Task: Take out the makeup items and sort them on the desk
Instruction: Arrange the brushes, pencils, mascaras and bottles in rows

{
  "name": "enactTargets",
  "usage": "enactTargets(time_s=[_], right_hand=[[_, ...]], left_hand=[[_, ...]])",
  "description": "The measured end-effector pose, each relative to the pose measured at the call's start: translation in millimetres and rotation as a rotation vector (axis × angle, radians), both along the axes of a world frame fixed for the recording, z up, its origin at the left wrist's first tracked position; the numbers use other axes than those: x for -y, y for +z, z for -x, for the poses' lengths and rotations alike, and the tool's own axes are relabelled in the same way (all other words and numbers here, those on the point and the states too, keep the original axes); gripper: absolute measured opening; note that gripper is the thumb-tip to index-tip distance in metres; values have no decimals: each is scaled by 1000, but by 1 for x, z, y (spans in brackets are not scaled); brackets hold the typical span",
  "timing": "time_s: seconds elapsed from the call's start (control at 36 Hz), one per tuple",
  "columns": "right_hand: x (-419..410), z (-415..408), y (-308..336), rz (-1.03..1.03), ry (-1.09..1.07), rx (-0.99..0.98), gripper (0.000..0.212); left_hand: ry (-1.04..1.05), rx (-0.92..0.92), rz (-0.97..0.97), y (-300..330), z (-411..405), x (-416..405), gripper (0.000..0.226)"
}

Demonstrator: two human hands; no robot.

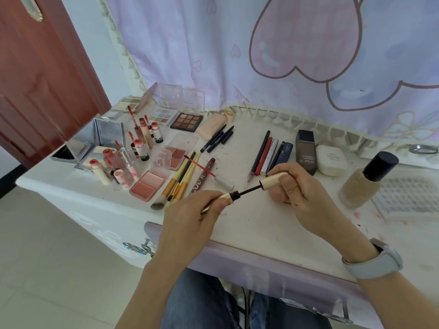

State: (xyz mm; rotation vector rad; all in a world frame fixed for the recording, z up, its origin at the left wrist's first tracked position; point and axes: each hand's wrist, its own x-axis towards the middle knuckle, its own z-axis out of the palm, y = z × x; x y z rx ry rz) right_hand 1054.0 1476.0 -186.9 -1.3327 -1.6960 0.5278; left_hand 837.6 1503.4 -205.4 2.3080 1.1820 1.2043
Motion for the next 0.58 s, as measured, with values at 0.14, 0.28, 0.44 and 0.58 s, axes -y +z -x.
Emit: enactTargets(time_s=[0.14,0.28,0.44,0.58], right_hand=[[-2,4,4,-30,-47,23,16],[-6,-1,3,-68,-132,-34,18],[-8,-4,10,-132,-329,-266,13],[-15,12,14,-57,-409,-476,16]], left_hand=[[-10,-34,-26,4,6,-1,54],[64,-49,19,2,18,-3,49],[121,81,214,9,17,4,15],[41,24,406,8,-18,14,43]])
